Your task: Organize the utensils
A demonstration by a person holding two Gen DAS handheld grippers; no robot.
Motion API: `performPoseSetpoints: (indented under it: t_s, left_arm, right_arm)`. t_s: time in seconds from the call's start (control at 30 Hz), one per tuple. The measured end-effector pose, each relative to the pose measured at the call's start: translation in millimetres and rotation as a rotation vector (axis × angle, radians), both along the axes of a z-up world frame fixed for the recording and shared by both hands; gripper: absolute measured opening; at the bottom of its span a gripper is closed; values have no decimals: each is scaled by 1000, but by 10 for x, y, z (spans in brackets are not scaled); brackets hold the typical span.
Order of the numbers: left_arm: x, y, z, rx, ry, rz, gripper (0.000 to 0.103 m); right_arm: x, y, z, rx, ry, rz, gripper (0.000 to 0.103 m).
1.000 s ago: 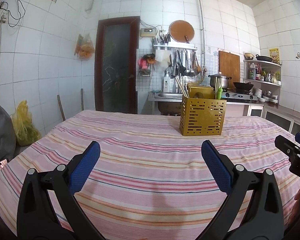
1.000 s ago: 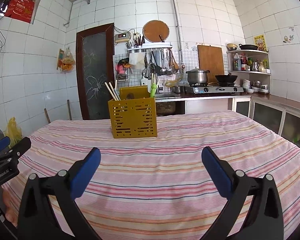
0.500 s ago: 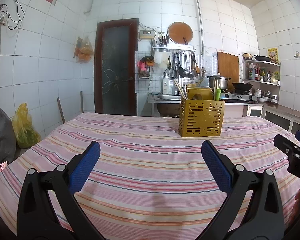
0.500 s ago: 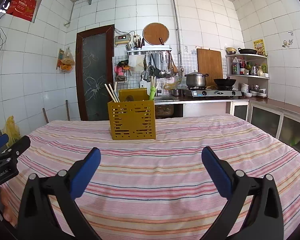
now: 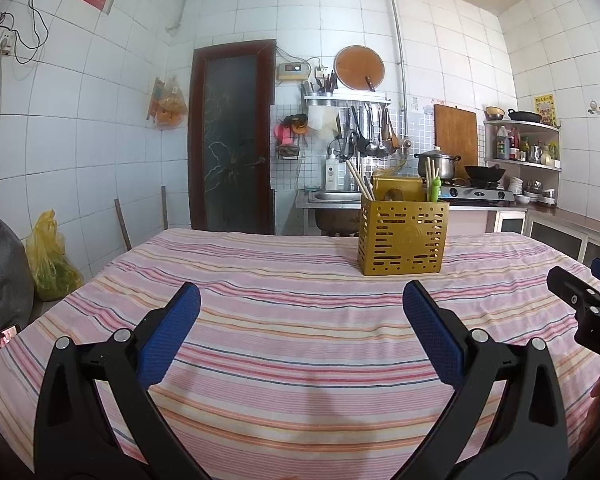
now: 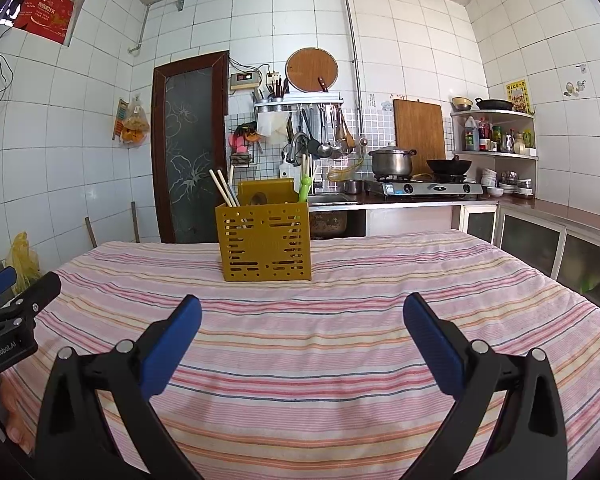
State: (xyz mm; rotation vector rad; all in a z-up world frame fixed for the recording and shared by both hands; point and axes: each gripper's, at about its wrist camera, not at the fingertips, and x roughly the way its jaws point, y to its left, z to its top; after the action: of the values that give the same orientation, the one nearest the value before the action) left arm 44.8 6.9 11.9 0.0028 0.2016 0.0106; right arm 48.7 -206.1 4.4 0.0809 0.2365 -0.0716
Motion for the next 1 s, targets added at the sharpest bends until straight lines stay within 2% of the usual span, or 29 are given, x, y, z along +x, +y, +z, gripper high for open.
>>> performPoseSetpoints:
  t_s: [1.0]
  left_arm:
    - [-20, 25, 22, 0, -8, -9, 98]
  right_arm:
    - [-16, -28, 10, 0, -1, -1, 99]
